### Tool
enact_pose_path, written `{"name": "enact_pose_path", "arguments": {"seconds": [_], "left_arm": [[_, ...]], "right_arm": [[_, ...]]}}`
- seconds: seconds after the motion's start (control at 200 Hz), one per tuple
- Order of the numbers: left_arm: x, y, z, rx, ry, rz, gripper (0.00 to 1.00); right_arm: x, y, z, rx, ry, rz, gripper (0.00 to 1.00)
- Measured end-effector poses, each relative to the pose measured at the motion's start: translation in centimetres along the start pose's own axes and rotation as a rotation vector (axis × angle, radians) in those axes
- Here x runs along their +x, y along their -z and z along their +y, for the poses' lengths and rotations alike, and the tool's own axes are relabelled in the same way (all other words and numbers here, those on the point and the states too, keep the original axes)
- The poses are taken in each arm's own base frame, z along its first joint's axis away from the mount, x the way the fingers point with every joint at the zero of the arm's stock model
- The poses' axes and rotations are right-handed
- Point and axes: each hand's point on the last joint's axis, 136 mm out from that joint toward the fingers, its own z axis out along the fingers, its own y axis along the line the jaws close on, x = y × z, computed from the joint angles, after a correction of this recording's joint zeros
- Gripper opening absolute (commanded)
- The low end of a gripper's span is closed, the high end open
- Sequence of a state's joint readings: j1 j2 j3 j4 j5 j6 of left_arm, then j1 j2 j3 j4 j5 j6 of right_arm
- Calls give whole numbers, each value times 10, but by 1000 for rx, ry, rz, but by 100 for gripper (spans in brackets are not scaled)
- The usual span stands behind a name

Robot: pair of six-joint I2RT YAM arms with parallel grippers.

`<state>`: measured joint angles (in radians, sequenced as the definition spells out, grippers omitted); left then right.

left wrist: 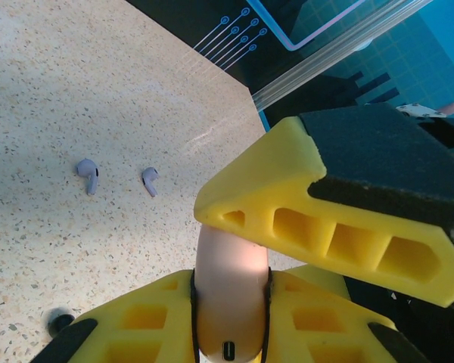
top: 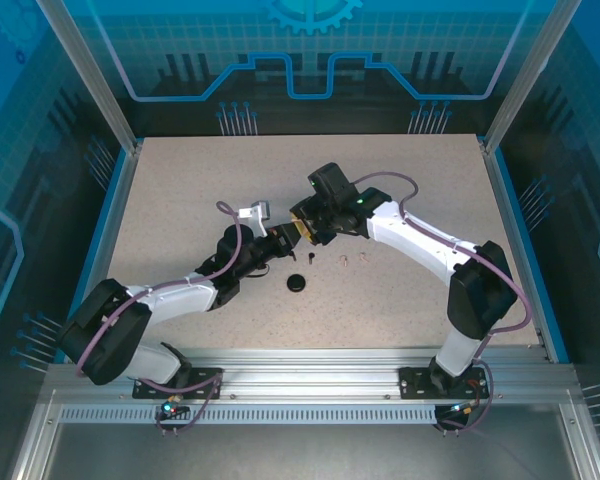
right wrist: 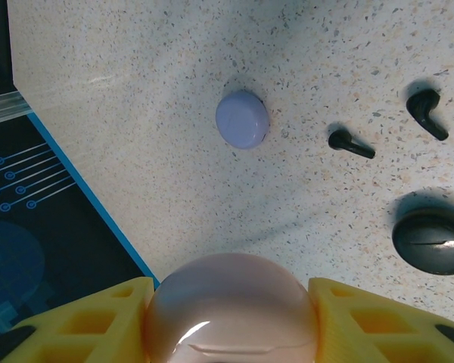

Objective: Insert the wireless bluetooth earbuds into the charging case

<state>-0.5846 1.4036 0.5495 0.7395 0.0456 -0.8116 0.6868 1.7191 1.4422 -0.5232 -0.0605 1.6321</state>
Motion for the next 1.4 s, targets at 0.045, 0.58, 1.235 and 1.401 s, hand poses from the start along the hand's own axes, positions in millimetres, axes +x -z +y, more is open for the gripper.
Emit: {"name": "enact_pose_path", "arguments": {"seconds": [0.045, 0.58, 1.235, 1.401], "left_arm": [[0, 0, 0, 0, 1, 0, 0], [-3, 6, -29, 64, -48, 133, 0], [6, 17, -57, 231, -95, 411, 0], [6, 17, -59, 235, -94, 418, 0]], "right_arm": [[0, 0, 0, -1, -7, 0, 63], [-79, 74, -29, -104, 251, -145, 84], [-8, 89, -39, -413, 996, -4, 79], [-2, 90, -33, -441, 1025, -2, 78]]}}
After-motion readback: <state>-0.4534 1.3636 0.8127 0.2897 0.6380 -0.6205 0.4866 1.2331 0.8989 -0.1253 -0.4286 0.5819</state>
